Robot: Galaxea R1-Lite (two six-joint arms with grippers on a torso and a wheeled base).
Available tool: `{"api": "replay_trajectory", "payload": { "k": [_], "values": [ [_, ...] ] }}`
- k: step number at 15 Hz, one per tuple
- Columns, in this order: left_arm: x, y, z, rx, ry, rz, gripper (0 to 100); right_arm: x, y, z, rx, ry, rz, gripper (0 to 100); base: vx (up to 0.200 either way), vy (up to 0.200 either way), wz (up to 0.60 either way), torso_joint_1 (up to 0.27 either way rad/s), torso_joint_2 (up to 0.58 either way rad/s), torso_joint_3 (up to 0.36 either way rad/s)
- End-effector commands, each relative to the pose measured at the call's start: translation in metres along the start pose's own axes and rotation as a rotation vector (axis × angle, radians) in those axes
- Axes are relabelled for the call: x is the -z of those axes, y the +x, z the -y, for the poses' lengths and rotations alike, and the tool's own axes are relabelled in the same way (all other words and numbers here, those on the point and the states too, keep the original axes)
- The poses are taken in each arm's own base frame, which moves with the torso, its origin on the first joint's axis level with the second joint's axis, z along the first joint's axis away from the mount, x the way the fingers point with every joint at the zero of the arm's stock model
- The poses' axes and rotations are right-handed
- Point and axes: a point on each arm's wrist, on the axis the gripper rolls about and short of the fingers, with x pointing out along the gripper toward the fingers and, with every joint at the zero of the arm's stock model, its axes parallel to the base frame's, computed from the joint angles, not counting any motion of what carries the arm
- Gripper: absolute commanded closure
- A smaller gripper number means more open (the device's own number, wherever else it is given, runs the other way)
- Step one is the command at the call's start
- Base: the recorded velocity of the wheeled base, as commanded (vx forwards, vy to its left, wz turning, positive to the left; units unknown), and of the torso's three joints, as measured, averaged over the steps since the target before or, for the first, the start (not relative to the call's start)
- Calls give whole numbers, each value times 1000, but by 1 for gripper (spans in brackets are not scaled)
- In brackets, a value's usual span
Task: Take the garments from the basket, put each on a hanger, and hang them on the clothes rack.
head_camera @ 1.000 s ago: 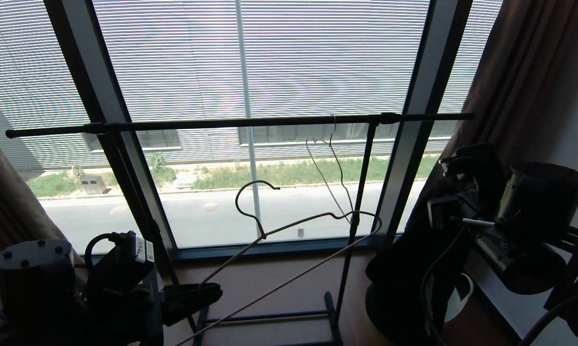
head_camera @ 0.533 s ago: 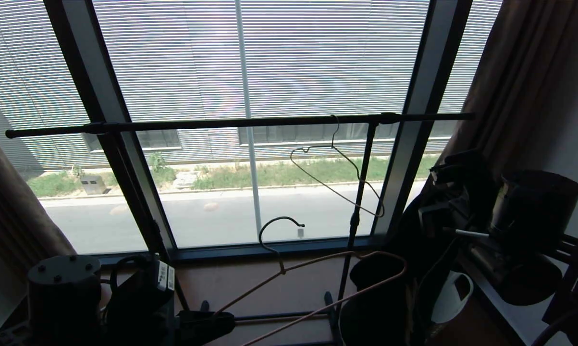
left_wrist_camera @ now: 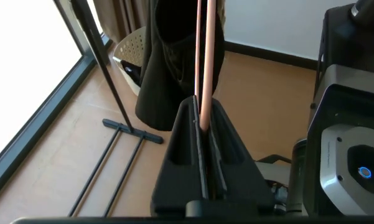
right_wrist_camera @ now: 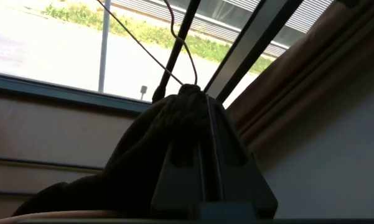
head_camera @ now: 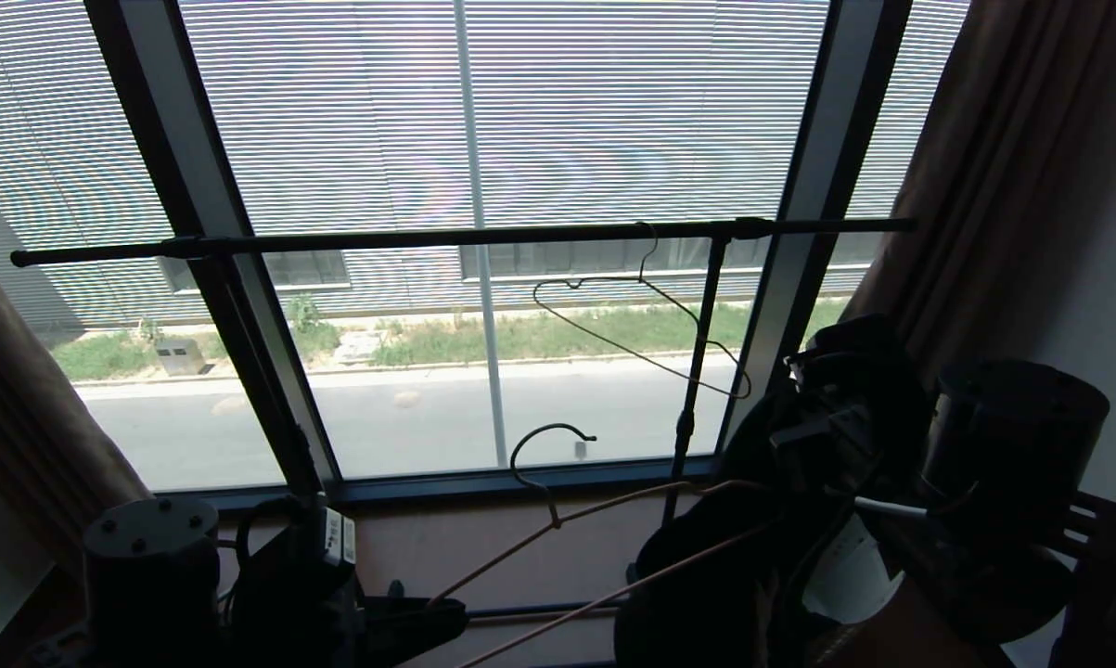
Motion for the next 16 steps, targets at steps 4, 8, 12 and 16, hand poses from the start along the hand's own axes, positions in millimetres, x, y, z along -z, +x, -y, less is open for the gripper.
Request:
{"api": "replay_trajectory", "payload": {
  "k": [4, 8, 12, 16],
  "values": [
    [2, 8, -2, -30, -6, -25, 100, -4, -6, -18, 34, -8, 8, 100, 0, 0, 0, 0, 0, 0],
    [-9, 13, -13, -169, 35, -3, 100, -28, -3, -19, 137, 12, 38, 100, 0, 0, 0, 0, 0, 0],
    [-17, 16, -23, -273, 36, 19, 100, -24, -5, -18, 140, 2, 29, 100, 0, 0, 0, 0, 0, 0],
    [-17, 20, -20, -265, 20, 17, 100, -28, -10, -31, 98, 1, 48, 100, 0, 0, 0, 0, 0, 0]
  ]
}}
